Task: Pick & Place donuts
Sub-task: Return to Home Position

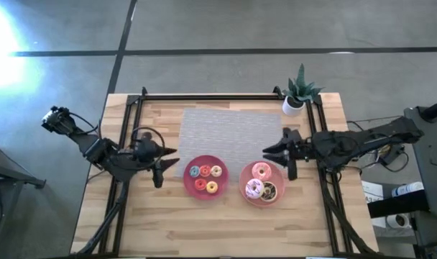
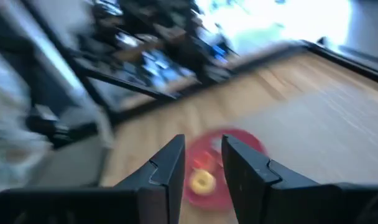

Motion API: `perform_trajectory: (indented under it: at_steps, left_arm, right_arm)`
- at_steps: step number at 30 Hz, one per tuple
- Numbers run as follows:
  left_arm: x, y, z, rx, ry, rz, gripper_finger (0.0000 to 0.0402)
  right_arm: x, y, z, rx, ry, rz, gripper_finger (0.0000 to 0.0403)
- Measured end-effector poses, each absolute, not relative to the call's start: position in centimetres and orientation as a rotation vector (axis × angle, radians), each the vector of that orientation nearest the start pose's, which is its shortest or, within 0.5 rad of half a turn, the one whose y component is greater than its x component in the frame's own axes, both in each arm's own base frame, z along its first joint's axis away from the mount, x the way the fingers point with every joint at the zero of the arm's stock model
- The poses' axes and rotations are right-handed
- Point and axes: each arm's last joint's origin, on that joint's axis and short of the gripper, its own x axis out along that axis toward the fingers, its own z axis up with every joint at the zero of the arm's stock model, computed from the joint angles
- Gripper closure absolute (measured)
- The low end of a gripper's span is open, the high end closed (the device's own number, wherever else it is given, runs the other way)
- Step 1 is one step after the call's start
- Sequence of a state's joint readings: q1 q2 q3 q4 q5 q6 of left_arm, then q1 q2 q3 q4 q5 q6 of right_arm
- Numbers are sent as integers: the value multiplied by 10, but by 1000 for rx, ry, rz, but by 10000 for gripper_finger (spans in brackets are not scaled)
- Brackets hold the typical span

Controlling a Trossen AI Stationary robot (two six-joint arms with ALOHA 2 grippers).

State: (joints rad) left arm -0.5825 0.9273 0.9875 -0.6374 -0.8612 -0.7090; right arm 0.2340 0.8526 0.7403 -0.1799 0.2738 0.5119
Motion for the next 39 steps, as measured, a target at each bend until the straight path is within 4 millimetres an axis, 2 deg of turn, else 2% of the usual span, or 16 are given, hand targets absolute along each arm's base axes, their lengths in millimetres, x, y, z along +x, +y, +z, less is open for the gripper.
perform_trajectory:
  at_steps: [2,5,10,17,26,30,36,39]
  left_arm:
    - [160,-78,342,-315,284,329,262]
    - [159,-77,333,-339,231,254,262]
    - [150,-73,301,-398,133,150,262]
    - [127,-60,249,-497,56,34,262]
    - [98,-42,226,-447,-61,26,262]
    - [89,-33,208,-476,-106,121,262]
    - [87,-32,178,-640,-121,149,262]
    - [88,-32,171,-634,-86,161,262]
  right_arm:
    - [180,37,293,422,164,-4,308]
    - [169,36,270,440,52,73,311]
    - [149,31,237,503,46,75,311]
    - [122,24,217,523,24,81,304]
    - [98,18,205,524,31,70,311]
    - [91,16,199,515,28,37,317]
    - [89,16,193,516,18,44,323]
    - [89,16,191,514,25,43,323]
